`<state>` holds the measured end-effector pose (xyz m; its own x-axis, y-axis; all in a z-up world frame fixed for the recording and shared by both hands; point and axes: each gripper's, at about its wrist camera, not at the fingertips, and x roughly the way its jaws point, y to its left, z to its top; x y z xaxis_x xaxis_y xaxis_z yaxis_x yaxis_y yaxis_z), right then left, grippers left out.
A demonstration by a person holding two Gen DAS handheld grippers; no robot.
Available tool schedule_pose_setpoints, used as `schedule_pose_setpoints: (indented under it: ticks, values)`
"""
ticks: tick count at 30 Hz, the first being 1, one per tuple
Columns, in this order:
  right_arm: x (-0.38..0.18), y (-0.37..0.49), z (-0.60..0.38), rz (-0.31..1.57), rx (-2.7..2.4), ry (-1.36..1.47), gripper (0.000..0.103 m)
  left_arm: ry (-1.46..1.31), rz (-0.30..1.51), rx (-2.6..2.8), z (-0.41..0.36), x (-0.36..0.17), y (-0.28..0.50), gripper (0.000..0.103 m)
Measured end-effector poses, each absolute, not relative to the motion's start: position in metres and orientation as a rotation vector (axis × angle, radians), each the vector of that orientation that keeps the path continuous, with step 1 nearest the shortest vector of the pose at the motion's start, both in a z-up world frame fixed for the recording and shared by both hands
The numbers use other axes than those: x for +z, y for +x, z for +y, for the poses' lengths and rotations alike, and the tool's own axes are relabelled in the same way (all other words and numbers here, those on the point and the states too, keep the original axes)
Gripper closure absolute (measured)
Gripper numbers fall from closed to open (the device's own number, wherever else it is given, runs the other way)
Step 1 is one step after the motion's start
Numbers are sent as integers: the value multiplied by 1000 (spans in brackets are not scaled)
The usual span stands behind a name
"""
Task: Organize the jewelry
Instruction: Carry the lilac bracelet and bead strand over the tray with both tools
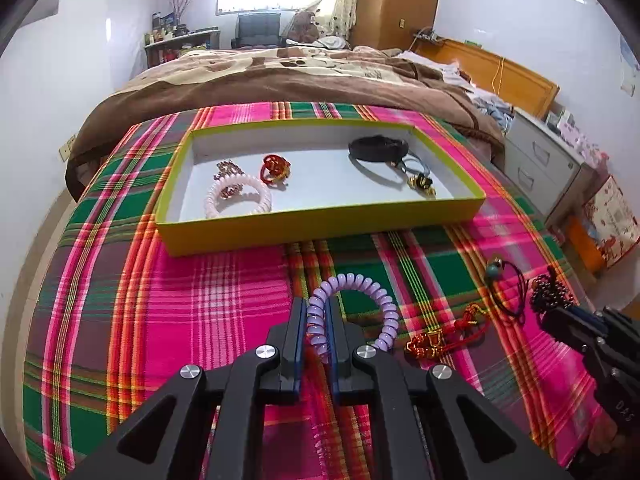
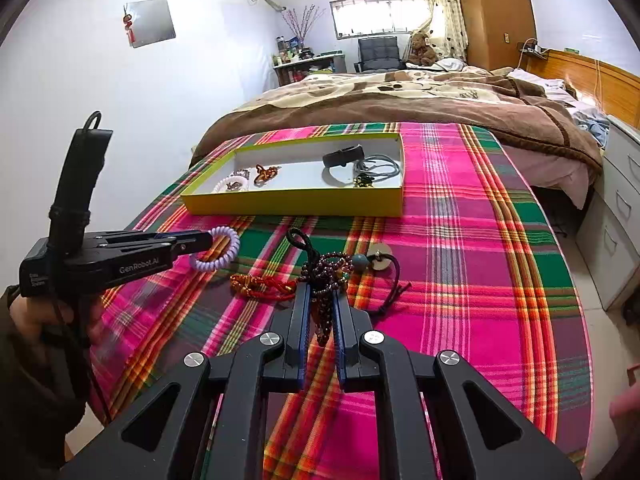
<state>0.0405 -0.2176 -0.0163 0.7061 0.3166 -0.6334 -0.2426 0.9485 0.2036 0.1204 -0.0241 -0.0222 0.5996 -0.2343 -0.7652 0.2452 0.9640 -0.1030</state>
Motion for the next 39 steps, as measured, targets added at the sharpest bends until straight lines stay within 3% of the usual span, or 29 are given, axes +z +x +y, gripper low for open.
schedule_pose_setpoints:
  ticks: [17,39]
  values:
    - [12,86,-194,699,324,75,92,-47,824,-238,10,15,145,94]
    - [-4,194,-158,812,336,7,92,-96,863,-202,28,18,263,94]
